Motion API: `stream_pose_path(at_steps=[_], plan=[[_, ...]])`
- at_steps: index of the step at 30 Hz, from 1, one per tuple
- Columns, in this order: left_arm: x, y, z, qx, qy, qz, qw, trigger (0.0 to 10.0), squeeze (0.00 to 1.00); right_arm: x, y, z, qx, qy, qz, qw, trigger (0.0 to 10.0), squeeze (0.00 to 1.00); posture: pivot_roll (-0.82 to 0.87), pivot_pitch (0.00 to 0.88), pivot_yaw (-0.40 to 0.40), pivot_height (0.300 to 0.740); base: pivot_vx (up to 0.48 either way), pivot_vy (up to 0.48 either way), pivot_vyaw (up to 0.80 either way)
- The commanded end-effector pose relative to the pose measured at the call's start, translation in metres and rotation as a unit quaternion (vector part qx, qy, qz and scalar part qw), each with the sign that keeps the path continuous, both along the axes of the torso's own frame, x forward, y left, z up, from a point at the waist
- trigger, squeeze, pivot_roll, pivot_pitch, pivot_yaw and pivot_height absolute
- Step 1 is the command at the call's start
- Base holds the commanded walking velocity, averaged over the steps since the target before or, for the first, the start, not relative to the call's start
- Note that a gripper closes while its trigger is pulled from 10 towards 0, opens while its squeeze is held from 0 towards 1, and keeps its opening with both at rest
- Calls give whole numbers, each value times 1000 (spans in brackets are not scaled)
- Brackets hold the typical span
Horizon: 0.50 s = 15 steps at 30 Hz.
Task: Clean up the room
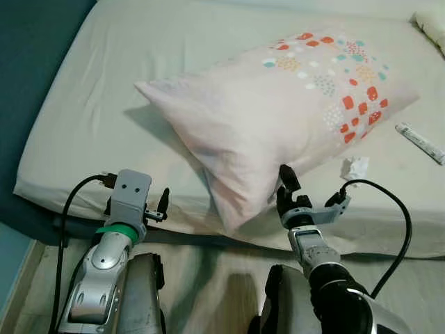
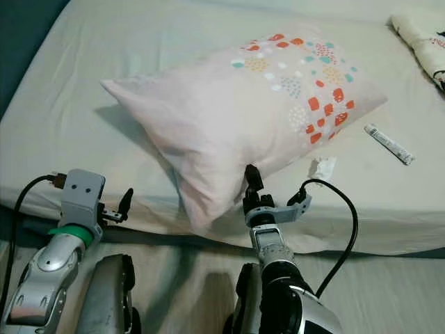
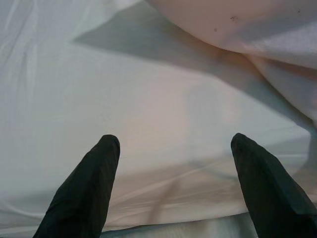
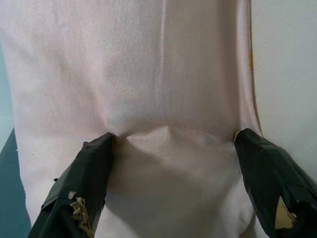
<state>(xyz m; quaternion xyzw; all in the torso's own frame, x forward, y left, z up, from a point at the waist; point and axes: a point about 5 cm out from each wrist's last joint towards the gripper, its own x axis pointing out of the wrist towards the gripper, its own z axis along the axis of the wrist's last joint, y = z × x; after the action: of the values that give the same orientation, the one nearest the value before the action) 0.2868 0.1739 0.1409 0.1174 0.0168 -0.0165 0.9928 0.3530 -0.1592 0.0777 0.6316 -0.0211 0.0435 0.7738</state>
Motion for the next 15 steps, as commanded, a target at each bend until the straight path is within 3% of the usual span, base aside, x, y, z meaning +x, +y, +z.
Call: stream_pose_path(at_steps=[1, 7, 11, 12, 14, 15], plan=[[-4, 1, -5, 3, 15, 0, 1000, 10000, 1000, -12, -2, -20, 4, 40, 4, 999, 10000, 1000, 317, 260, -29, 530, 0, 0, 0], [-9, 4, -2, 11, 16, 4, 1000, 10000, 1000, 7, -5, 8, -18, 3, 45, 999, 10000, 1000, 351, 271, -25, 530, 0, 0, 0], [-13, 5, -2, 15, 20, 7, 1000, 10000, 1000, 24, 0, 40, -38, -42, 77, 995, 10000, 1000, 370, 279, -24, 530, 0, 0, 0], [-14, 5, -2, 16, 21, 7, 1000, 10000, 1000, 27, 1, 48, -44, -57, 84, 994, 10000, 663, 373, 279, -24, 530, 0, 0, 0], [-14, 5, -2, 16, 21, 7, 1000, 10000, 1000, 29, 2, 53, -48, -67, 89, 993, 10000, 663, 373, 279, -24, 530, 0, 0, 0], [-15, 6, -2, 17, 21, 9, 1000, 10000, 1000, 35, 5, 69, -54, -99, 101, 988, 10000, 0, 375, 277, -26, 530, 0, 0, 0]])
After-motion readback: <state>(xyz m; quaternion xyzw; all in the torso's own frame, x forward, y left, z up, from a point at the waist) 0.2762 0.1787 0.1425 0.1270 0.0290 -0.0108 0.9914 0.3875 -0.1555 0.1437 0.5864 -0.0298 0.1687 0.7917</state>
